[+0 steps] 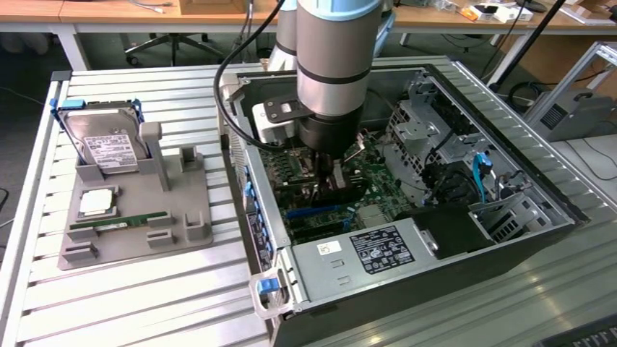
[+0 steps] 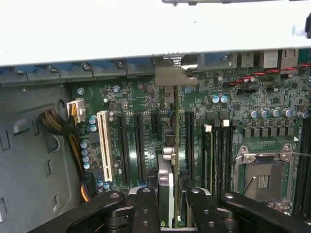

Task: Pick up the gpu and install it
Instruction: 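Insert the gpu into the slot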

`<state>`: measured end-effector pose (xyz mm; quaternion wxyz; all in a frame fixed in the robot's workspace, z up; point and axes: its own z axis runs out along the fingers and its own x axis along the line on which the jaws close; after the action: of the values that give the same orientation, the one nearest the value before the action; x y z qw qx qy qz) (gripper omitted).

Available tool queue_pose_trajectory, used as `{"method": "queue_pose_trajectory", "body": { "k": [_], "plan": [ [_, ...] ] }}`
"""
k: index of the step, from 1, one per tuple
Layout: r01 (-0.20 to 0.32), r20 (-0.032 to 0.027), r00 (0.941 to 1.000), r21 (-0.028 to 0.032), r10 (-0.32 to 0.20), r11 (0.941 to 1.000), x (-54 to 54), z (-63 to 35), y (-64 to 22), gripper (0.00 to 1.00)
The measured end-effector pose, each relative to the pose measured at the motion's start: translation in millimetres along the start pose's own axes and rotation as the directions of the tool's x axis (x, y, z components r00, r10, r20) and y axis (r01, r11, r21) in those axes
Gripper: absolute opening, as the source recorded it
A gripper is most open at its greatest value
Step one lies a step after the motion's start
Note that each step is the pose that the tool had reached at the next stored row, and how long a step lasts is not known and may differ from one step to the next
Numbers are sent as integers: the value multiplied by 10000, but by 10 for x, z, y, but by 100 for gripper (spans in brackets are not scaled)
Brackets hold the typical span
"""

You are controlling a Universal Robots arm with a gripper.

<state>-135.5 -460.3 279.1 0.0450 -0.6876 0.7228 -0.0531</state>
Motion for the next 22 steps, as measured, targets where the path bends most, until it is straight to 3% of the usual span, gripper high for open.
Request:
{"method": "queue_pose_trajectory", "body": {
  "k": [22],
  "plan": [
    [44,7,10000,1,-44,10000,-49,86,50,27]
  ]
}}
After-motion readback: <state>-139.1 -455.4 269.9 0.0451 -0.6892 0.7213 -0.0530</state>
